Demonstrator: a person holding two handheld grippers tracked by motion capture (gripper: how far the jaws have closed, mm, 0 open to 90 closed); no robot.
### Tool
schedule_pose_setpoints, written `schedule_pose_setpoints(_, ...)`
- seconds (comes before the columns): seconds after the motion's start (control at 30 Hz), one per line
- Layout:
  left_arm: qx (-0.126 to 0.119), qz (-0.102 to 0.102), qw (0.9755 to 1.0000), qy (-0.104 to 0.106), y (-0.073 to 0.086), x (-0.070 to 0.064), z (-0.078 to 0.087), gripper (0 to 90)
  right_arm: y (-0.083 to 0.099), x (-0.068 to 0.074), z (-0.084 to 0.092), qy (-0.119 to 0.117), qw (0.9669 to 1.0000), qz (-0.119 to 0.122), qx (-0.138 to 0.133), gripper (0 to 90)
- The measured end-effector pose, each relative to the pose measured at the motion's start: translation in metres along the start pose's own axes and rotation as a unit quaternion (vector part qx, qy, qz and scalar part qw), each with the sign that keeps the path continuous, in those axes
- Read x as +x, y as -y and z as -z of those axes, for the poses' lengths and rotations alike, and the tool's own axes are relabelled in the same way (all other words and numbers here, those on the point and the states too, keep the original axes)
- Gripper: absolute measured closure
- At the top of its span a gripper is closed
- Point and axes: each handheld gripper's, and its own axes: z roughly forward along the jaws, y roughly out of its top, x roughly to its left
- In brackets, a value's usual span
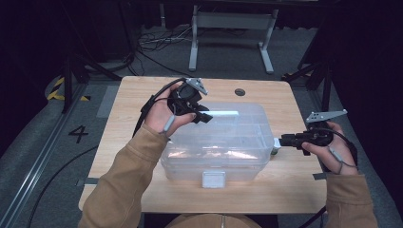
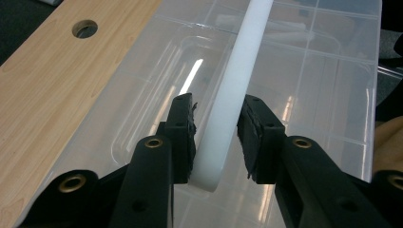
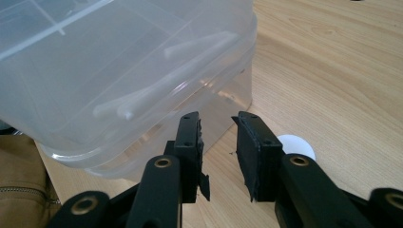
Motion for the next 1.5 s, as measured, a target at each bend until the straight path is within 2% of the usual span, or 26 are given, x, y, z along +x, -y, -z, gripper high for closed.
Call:
schedule_pose_setpoints(0.33, 0.009, 0.011, 0.9999, 0.008, -0.008, 0.010, 0.003, 67.3, 0.000, 0.004, 0.006, -0.008, 0.9995, 0.020, -0.022, 81.1)
schedule_pose_setpoints(0.5, 0.010, 0.013, 0.9998, 0.010, -0.011, 0.013, 0.004, 67.2, 0.000, 0.007, 0.006, -0.017, 0.9990, 0.033, -0.024, 81.7)
schedule_pose_setpoints(0.67, 0.012, 0.018, 0.9997, 0.014, -0.014, 0.018, 0.005, 66.9, 0.000, 0.012, 0.004, -0.026, 0.9982, 0.050, -0.019, 82.2)
schedule_pose_setpoints(0.8, 0.012, 0.022, 0.9996, 0.016, -0.017, 0.022, 0.005, 66.7, 0.000, 0.012, 0.000, -0.027, 0.9982, 0.053, -0.011, 84.0)
schedule_pose_setpoints(0.93, 0.012, 0.025, 0.9995, 0.018, -0.018, 0.024, 0.005, 66.7, 0.001, 0.013, -0.005, -0.038, 0.9976, 0.057, 0.005, 86.6)
schedule_pose_setpoints(1.07, 0.013, 0.026, 0.9994, 0.018, -0.019, 0.025, 0.005, 66.6, 0.003, 0.015, -0.011, -0.068, 0.9950, 0.069, 0.025, 89.4)
schedule_pose_setpoints(1.27, 0.014, 0.026, 0.9994, 0.018, -0.019, 0.026, 0.006, 66.5, 0.001, 0.021, -0.014, -0.086, 0.9924, 0.084, 0.025, 90.0)
schedule_pose_setpoints(1.4, 0.014, 0.026, 0.9994, 0.016, -0.019, 0.026, 0.006, 66.4, 0.000, 0.025, -0.020, -0.103, 0.9896, 0.097, 0.024, 90.0)
schedule_pose_setpoints(1.5, 0.012, 0.026, 0.9995, 0.016, -0.019, 0.026, 0.006, 66.3, -0.001, 0.028, -0.022, -0.106, 0.9884, 0.105, 0.026, 90.0)
